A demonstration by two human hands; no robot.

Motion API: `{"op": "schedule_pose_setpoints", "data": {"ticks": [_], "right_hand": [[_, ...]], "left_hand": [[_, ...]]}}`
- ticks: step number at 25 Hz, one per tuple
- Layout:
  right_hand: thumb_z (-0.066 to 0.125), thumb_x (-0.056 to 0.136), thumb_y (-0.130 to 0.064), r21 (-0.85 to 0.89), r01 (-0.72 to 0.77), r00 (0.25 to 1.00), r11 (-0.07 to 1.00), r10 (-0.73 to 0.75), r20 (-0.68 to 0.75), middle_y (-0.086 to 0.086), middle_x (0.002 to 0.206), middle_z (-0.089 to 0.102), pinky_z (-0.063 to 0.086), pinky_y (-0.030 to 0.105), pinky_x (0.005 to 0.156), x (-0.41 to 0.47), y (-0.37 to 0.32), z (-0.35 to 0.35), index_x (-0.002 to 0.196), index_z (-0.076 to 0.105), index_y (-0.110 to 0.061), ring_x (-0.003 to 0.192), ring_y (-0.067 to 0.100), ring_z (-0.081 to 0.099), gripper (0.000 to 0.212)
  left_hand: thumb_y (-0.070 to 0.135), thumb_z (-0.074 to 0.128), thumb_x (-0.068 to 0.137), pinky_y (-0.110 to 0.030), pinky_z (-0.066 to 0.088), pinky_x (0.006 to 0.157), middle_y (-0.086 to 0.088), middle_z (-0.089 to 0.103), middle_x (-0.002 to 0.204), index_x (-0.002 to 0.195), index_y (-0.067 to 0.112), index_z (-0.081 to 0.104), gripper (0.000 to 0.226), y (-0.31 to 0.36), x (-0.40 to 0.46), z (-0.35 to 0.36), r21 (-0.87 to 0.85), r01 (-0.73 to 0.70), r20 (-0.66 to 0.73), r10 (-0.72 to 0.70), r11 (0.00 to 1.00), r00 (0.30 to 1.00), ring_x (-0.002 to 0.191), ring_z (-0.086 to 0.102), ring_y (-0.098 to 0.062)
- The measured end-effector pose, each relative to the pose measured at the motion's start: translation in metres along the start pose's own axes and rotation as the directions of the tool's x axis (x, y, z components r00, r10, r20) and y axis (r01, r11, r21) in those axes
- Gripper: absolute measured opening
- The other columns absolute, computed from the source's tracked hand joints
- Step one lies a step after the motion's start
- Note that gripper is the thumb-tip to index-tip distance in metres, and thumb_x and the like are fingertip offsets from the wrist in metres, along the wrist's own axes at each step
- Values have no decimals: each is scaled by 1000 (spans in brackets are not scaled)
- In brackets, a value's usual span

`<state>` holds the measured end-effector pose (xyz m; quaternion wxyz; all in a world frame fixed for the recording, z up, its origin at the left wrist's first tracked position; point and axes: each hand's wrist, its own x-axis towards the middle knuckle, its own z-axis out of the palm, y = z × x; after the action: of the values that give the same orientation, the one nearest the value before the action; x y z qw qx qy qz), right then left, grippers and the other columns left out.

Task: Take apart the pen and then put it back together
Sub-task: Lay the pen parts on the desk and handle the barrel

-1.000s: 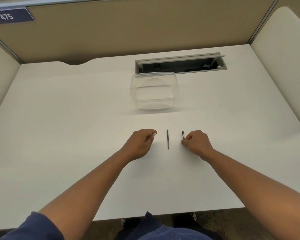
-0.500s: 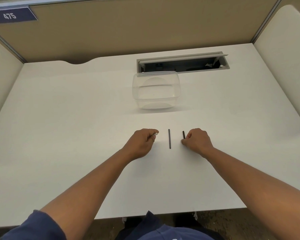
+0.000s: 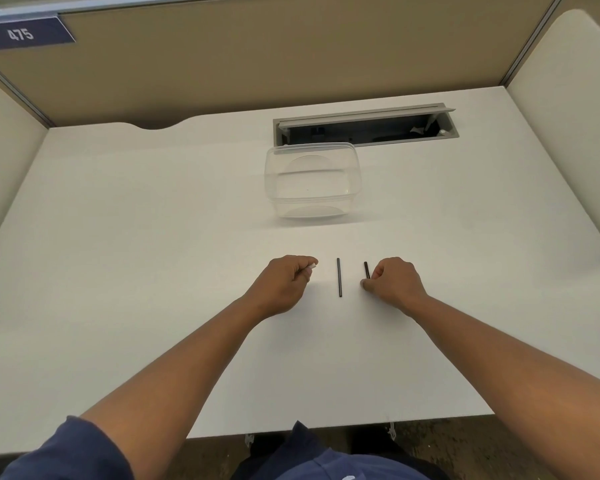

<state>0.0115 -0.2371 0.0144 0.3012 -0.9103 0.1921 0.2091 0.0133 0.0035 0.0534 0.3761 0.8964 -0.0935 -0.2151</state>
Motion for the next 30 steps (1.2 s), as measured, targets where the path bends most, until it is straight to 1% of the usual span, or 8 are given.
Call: {"op": "schedule_pose_setpoints", "data": {"ticks": [4, 9, 12, 16, 19, 21, 25, 30], "right_hand": [[75, 79, -26, 8, 5, 1000, 1000, -5, -2, -1, 72, 65, 41, 28, 57, 0, 2, 0, 68, 60, -18, 71, 21, 61, 20], [76, 79, -25, 18, 10, 1000, 1000, -10, -11, 0, 73, 66, 44, 29, 60, 1, 3, 2, 68, 60, -17, 71, 22, 61, 21], [76, 79, -26, 28, 11, 1000, 1000, -11, -11, 0, 73, 65, 44, 29, 59, 1, 6, 3, 70, 60, -16, 70, 22, 60, 21], [75, 79, -32, 48, 21, 998, 999, -18, -62, -5, 80, 63, 46, 30, 63, -3, 7, 5, 84, 62, -19, 76, 20, 61, 20], [72, 82, -30, 180, 90, 992, 979, -73, -99, -6, 74, 60, 47, 30, 61, -11, -1, 7, 89, 64, -20, 72, 17, 59, 15], [71, 84, -23, 387, 88, 996, 918, -90, -11, -2, 73, 62, 50, 32, 60, -19, -12, 8, 89, 67, -16, 66, 16, 58, 10], [69, 91, -18, 662, -121, 960, 739, -82, 266, 8, 85, 66, 50, 26, 57, -39, -37, 9, 96, 67, -8, 66, 17, 58, 11], [63, 97, -26, 768, -379, 888, 516, -32, 459, 13, 86, 67, 52, 27, 55, -49, -54, 11, 106, 59, -8, 63, 19, 61, 21]], "left_hand": [[22, 44, 105, -36, 48, 95, -13, 66, 94, 93, 28, 50, 15, 2, -1, 0, -10, 5, 4, -5, 1000, 1000, 93, 58, -21], [21, 44, 105, -38, 49, 95, -17, 68, 100, 97, 5, 63, 26, 0, -2, 2, -26, 34, 9, -34, 999, 999, 97, 60, -27], [20, 43, 104, -36, 48, 90, -14, 66, 96, 94, 8, 63, 25, -2, -3, 3, -35, 27, 15, -26, 999, 1000, 93, 57, -25], [11, 38, 103, -32, 46, 98, -3, 66, 112, 116, 10, 66, 31, 0, -5, 1, -23, 22, 59, -21, 999, 998, 110, 58, -20], [7, 36, 102, -27, 45, 91, 1, 64, 115, 130, 19, 61, 40, -2, -6, 2, 18, -28, 64, 26, 999, 998, 106, 56, -18], [8, 40, 103, -21, 44, 88, 5, 64, 113, 137, 22, 57, 41, -2, -6, 3, 4, -66, 34, 66, 998, 997, 101, 59, -12], [10, 50, 103, -7, 46, 84, 13, 67, 107, 125, 20, 64, 28, 9, -6, 0, -166, -149, -90, 135, 975, 987, 99, 64, 5], [4, 55, 100, -22, 55, 86, 0, 74, 100, 112, 19, 65, 22, 28, -3, -7, -393, -214, -247, 122, 894, 961, 100, 68, -10]]}}
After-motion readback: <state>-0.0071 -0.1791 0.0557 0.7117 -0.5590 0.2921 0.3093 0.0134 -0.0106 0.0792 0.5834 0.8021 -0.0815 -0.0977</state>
